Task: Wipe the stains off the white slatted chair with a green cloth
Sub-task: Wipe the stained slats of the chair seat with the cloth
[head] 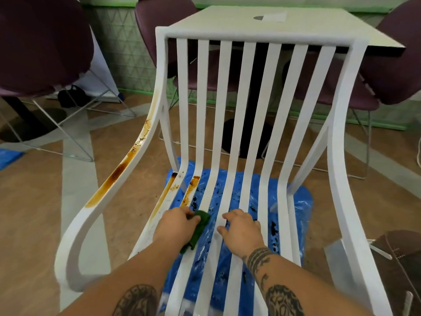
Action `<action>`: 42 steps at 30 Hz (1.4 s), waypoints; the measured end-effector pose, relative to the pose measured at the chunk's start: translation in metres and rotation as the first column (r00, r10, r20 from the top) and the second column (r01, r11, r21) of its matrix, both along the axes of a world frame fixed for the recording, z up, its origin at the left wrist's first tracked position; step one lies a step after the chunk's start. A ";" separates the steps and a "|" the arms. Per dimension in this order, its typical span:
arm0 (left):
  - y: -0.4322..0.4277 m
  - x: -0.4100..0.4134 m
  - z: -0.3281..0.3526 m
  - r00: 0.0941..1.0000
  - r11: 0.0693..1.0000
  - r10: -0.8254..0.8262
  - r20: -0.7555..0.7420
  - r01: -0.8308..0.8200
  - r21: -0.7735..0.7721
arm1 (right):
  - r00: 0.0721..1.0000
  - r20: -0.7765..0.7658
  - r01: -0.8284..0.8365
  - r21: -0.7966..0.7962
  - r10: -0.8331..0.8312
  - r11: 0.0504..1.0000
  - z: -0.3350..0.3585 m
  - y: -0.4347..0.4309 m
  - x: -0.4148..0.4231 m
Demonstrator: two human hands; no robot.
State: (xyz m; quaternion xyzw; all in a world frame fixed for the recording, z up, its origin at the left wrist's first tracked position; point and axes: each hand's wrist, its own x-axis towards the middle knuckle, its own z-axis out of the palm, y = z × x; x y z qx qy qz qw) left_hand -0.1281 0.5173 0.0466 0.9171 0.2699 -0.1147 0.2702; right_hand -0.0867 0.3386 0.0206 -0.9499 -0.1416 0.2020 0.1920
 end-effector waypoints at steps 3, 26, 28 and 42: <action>-0.005 0.037 -0.010 0.988 0.992 0.116 0.104 -0.109 -0.071 | 0.999 0.031 0.034 0.053 -0.035 0.998 -0.008 0.003 0.036; -0.001 0.180 -0.005 0.847 0.915 -0.252 -0.469 0.366 0.169 | 0.993 0.029 -0.106 -0.150 0.112 0.983 -0.026 0.009 0.105; -0.002 0.162 -0.007 0.799 0.884 -0.286 -0.529 0.433 0.176 | 0.994 -0.006 -0.113 -0.125 0.113 0.986 -0.022 0.004 0.102; -0.001 -0.004 0.067 0.932 0.676 0.275 -0.236 -0.362 -0.642 | 0.882 -0.409 0.412 0.433 -0.233 0.802 0.065 0.005 -0.034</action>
